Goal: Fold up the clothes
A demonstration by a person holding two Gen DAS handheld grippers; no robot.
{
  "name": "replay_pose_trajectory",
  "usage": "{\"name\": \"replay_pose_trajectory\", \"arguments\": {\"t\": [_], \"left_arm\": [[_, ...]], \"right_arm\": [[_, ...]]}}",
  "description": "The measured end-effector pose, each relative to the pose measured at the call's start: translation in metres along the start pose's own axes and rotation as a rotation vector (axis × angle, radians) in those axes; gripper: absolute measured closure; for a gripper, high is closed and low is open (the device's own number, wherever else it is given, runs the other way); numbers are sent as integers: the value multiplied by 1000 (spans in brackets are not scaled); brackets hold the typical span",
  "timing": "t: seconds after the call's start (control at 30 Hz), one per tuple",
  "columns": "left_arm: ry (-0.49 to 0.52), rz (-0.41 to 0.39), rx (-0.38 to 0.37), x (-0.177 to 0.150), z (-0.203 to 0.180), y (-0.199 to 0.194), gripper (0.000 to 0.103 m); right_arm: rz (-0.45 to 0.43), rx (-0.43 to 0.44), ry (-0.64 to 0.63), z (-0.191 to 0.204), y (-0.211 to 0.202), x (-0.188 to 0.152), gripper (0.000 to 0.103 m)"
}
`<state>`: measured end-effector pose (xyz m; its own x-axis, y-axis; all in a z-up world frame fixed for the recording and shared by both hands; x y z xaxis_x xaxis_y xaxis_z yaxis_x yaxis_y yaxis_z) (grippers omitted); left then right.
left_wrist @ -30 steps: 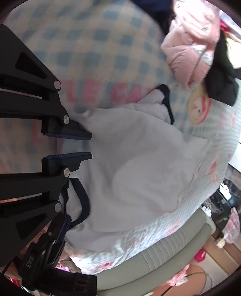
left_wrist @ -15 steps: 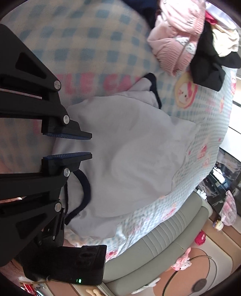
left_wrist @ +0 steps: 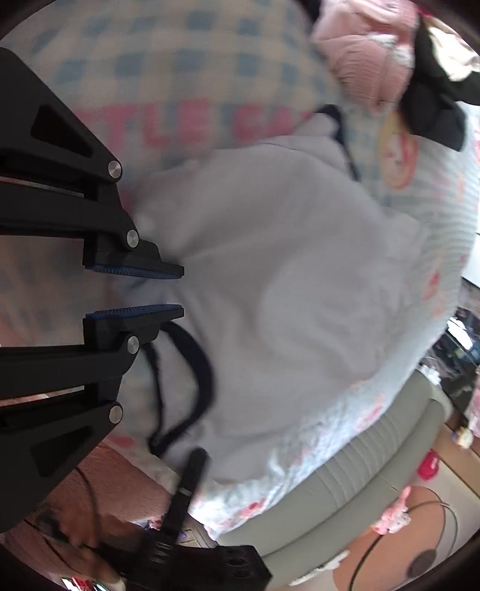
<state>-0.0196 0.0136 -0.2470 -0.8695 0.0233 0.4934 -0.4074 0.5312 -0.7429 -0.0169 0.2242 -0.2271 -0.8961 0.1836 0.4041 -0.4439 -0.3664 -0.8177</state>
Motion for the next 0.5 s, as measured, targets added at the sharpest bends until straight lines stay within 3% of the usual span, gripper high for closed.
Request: {"name": "replay_pose_trajectory", "arguments": {"t": [0.13, 0.27, 0.33, 0.37, 0.43, 0.5], "left_arm": [[-78, -3, -90, -17, 7, -10, 87], [-130, -99, -153, -6, 11, -39, 85], [-205, -129, -194, -3, 21, -51, 69], [-229, -134, -197, -3, 27, -53, 60], [-276, -131, -170, -4, 43, -52, 60], [-314, -123, -144, -5, 54, -48, 60]], "right_arm": [[14, -53, 77, -39, -4, -11, 75], [-22, -12, 203, -52, -15, -10, 75], [-75, -63, 276, -60, -24, -4, 68], [-103, -108, 312, -65, -28, -1, 62], [-132, -169, 344, -73, -31, 5, 60], [-131, -163, 357, -75, -28, 7, 61]]}}
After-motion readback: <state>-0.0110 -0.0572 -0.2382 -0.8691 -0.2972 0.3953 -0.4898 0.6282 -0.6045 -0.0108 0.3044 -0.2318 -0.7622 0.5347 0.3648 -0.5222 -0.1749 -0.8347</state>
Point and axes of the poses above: each gripper's, at about its wrist camera, not at the fingertips, and y roughly the way its jaws point, z to its left, x to its top, the point moved 6 cm from there along y, roughly the way its jaws point, and after that the axes turned 5 degrees about y, right-handed, at the moved point
